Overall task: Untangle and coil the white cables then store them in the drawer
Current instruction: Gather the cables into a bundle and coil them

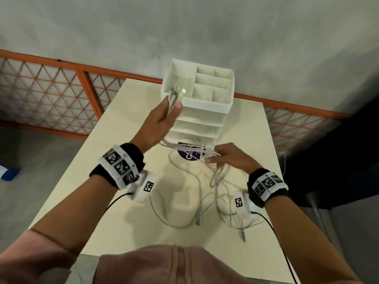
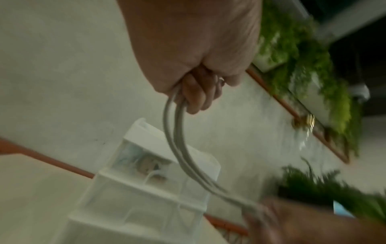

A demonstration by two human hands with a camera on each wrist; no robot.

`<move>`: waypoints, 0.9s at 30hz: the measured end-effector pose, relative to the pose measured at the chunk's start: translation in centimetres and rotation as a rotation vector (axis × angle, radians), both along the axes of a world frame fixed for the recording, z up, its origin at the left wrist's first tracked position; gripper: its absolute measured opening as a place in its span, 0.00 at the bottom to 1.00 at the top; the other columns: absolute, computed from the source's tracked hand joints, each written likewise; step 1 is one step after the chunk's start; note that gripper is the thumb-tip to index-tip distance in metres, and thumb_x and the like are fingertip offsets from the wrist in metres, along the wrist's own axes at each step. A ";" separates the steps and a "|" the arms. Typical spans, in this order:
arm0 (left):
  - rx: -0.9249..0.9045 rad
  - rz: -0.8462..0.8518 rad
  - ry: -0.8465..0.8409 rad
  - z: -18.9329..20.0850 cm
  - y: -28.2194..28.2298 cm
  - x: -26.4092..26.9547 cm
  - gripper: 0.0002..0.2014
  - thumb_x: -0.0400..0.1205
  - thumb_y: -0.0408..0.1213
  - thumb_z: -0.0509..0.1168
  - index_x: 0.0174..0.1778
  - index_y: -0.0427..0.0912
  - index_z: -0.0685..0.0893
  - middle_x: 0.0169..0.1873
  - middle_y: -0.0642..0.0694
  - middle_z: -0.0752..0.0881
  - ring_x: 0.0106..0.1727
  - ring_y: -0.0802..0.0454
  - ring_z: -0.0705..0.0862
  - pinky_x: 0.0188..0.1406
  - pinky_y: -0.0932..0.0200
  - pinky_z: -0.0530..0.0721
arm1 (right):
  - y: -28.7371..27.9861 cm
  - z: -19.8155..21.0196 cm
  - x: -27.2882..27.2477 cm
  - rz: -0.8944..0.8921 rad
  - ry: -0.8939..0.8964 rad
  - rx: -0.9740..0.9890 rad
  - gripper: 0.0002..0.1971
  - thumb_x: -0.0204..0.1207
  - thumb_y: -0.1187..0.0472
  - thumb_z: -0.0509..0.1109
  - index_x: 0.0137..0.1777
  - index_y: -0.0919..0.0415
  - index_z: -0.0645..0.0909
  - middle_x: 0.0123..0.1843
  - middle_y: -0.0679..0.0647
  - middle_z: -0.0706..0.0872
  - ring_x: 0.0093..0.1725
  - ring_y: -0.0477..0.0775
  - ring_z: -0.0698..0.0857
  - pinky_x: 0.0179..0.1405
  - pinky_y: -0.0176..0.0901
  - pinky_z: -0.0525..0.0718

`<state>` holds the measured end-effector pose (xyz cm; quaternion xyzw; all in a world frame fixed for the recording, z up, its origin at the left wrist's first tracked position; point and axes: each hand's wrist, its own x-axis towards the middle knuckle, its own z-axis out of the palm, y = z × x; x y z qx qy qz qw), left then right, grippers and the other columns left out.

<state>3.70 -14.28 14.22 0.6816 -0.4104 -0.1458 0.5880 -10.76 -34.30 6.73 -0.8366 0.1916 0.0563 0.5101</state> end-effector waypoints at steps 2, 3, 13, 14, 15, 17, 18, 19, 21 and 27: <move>0.183 -0.003 -0.159 -1.7 -0.5 -0.6 0.10 0.76 0.52 0.69 0.42 0.54 0.76 0.25 0.49 0.71 0.25 0.56 0.67 0.27 0.62 0.67 | 0.1 1.7 0.7 0.006 -0.055 0.006 0.12 0.67 0.59 0.80 0.34 0.64 0.81 0.25 0.50 0.80 0.24 0.41 0.76 0.27 0.31 0.73; 0.259 -0.039 -0.185 -2.4 -0.7 -0.8 0.14 0.71 0.53 0.74 0.43 0.53 0.77 0.25 0.47 0.71 0.25 0.56 0.66 0.27 0.62 0.65 | 0.3 2.7 1.2 0.024 -0.078 -0.011 0.12 0.67 0.58 0.80 0.33 0.63 0.80 0.26 0.51 0.79 0.24 0.41 0.75 0.27 0.32 0.70; 0.288 -0.102 -0.200 -2.4 -1.3 0.5 0.09 0.81 0.39 0.66 0.36 0.57 0.79 0.26 0.52 0.77 0.27 0.65 0.74 0.32 0.71 0.70 | 0.7 5.7 1.7 0.029 -0.214 0.006 0.05 0.70 0.61 0.77 0.44 0.60 0.85 0.43 0.51 0.82 0.42 0.44 0.83 0.46 0.33 0.80; 0.287 -0.079 -0.210 -2.3 -1.2 0.9 0.06 0.81 0.40 0.66 0.38 0.52 0.81 0.27 0.48 0.78 0.28 0.63 0.73 0.34 0.67 0.71 | 0.3 5.1 1.4 -0.028 -0.233 -0.024 0.08 0.70 0.61 0.78 0.48 0.60 0.87 0.48 0.54 0.81 0.46 0.46 0.83 0.51 0.36 0.80; 0.294 -0.057 -0.229 -2.3 -1.1 1.3 0.06 0.81 0.41 0.66 0.39 0.46 0.83 0.28 0.43 0.79 0.31 0.59 0.74 0.36 0.62 0.72 | 0.0 4.3 1.1 -0.082 -0.253 -0.030 0.11 0.70 0.62 0.77 0.52 0.62 0.88 0.51 0.56 0.80 0.48 0.48 0.83 0.53 0.38 0.81; 0.316 -0.027 -0.265 -2.5 -1.0 2.0 0.08 0.81 0.43 0.66 0.37 0.45 0.82 0.25 0.43 0.79 0.28 0.57 0.74 0.35 0.56 0.72 | -0.3 3.1 0.4 -0.170 -0.302 0.045 0.13 0.73 0.67 0.74 0.57 0.65 0.86 0.49 0.54 0.80 0.45 0.48 0.83 0.47 0.36 0.85; 0.318 -0.015 -0.269 -2.7 -1.0 2.3 0.09 0.81 0.45 0.66 0.35 0.49 0.80 0.22 0.47 0.78 0.25 0.59 0.73 0.33 0.55 0.72 | -0.3 2.6 0.2 -0.205 -0.329 0.095 0.13 0.73 0.69 0.73 0.58 0.65 0.85 0.47 0.53 0.80 0.42 0.47 0.83 0.42 0.34 0.85; 0.323 -0.007 -0.274 -3.0 -1.1 2.3 0.10 0.80 0.47 0.66 0.34 0.51 0.80 0.21 0.50 0.77 0.24 0.58 0.73 0.32 0.55 0.72 | -0.4 2.1 -0.1 -0.242 -0.346 0.137 0.13 0.74 0.70 0.72 0.58 0.65 0.85 0.44 0.53 0.80 0.39 0.45 0.83 0.39 0.32 0.85; 0.354 0.019 -0.300 -3.5 -1.4 2.3 0.13 0.79 0.51 0.65 0.40 0.44 0.83 0.23 0.51 0.77 0.26 0.54 0.74 0.33 0.53 0.73 | -0.6 1.4 -0.4 -0.286 -0.350 0.174 0.14 0.74 0.70 0.72 0.59 0.63 0.84 0.40 0.53 0.79 0.32 0.42 0.82 0.32 0.30 0.82; 0.323 0.072 -0.303 -3.2 -1.8 2.1 0.16 0.81 0.50 0.64 0.44 0.39 0.83 0.21 0.52 0.76 0.26 0.53 0.75 0.34 0.53 0.74 | -0.8 -0.1 -2.3 -0.212 -0.221 0.067 0.07 0.72 0.64 0.76 0.48 0.54 0.88 0.33 0.40 0.87 0.26 0.37 0.77 0.26 0.26 0.73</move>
